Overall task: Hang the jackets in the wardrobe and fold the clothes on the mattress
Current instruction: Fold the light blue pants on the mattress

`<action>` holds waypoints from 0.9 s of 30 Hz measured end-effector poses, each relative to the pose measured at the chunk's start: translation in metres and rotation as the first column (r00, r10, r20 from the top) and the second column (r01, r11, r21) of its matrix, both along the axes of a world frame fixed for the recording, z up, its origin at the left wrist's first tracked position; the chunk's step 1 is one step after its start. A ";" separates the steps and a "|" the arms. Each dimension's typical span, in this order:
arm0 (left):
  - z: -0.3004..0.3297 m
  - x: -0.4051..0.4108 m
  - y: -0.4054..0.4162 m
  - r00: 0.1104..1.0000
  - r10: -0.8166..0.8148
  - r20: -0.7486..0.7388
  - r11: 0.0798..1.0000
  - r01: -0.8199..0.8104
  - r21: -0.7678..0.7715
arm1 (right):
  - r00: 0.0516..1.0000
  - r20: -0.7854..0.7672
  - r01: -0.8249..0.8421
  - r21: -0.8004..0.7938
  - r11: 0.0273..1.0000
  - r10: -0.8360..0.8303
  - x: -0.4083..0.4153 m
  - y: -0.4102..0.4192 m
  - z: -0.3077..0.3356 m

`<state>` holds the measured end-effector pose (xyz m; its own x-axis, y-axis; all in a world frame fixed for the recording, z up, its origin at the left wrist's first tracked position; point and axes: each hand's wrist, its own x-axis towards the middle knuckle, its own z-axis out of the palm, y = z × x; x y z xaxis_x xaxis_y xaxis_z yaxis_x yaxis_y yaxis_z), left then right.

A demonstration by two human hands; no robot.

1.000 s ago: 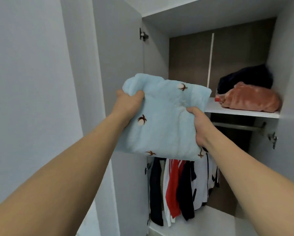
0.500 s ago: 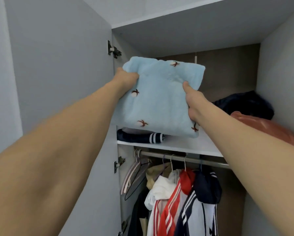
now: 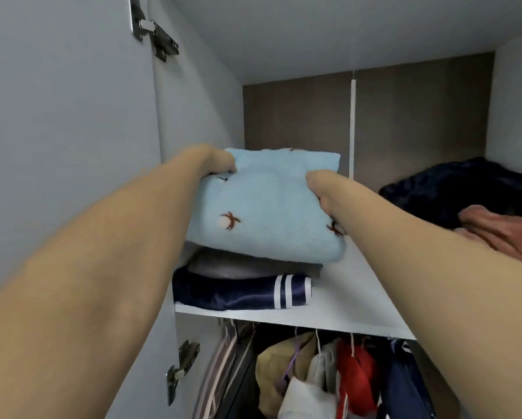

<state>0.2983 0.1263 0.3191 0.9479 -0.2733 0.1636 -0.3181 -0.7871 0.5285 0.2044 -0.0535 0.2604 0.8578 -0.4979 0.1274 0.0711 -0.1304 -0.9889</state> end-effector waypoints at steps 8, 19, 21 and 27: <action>-0.118 0.070 -0.037 0.947 -0.274 -0.169 0.962 0.273 -0.030 | 0.903 -0.205 0.126 -0.713 0.690 -0.377 0.061 -0.009 -0.076; -0.090 0.046 -0.030 0.974 -0.190 0.122 0.972 0.168 0.167 | 0.956 -0.221 -0.008 -0.681 0.732 -0.195 0.041 -0.024 -0.050; -0.082 0.029 -0.019 0.964 -0.162 0.212 0.984 0.140 0.115 | 0.973 -0.129 0.064 -0.651 0.756 -0.193 0.025 -0.025 -0.043; -0.082 -0.046 0.026 0.914 -0.064 0.401 0.997 0.078 -0.018 | 0.966 0.094 0.201 -0.857 0.474 -0.239 -0.039 -0.004 -0.043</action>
